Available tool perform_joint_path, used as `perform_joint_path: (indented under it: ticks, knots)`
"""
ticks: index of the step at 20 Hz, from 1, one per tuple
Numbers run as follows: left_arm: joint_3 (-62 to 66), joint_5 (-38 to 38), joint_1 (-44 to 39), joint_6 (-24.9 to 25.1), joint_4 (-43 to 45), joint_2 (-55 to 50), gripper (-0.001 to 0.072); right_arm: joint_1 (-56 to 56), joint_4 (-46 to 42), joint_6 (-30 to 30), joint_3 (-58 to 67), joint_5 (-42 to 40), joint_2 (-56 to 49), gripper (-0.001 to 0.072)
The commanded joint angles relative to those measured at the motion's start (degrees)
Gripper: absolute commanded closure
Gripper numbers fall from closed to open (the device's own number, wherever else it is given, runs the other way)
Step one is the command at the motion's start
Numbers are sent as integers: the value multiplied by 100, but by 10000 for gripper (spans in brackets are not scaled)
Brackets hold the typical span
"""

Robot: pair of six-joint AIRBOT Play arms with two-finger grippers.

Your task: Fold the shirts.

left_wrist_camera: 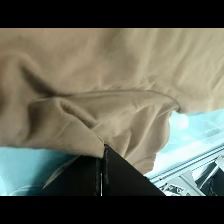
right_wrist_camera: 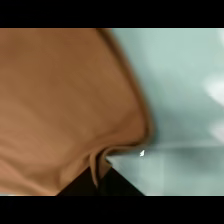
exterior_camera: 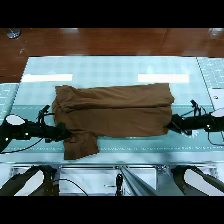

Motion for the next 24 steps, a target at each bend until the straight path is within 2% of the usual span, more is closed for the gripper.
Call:
perform_joint_path:
  ticks: [1,3,6,12,16,18,23,24]
  knots:
    - [389,-70,48,4,0,7,674,155,260,-345,531,275,-114,690]
    - [927,-11,238,42,0,-2,675,151,2,-81,1147,293,-116,690]
    - [1788,511,387,-205,-13,-295,675,179,-11,111,2216,337,-389,690]
    - [3821,645,2,-284,-511,-2319,675,575,380,299,3663,249,-1687,690]
    - [4946,496,-85,-586,-509,-3324,674,627,597,302,4148,120,-2347,690]
    - [5248,402,-87,-586,-509,-3648,675,627,667,299,4264,20,-2559,690]
    - [5414,490,-87,-581,-509,-3930,675,629,1058,103,4286,-203,-2968,690]
    - [5414,474,-96,-560,-507,-3947,673,629,1187,-20,4286,-240,-3034,670]
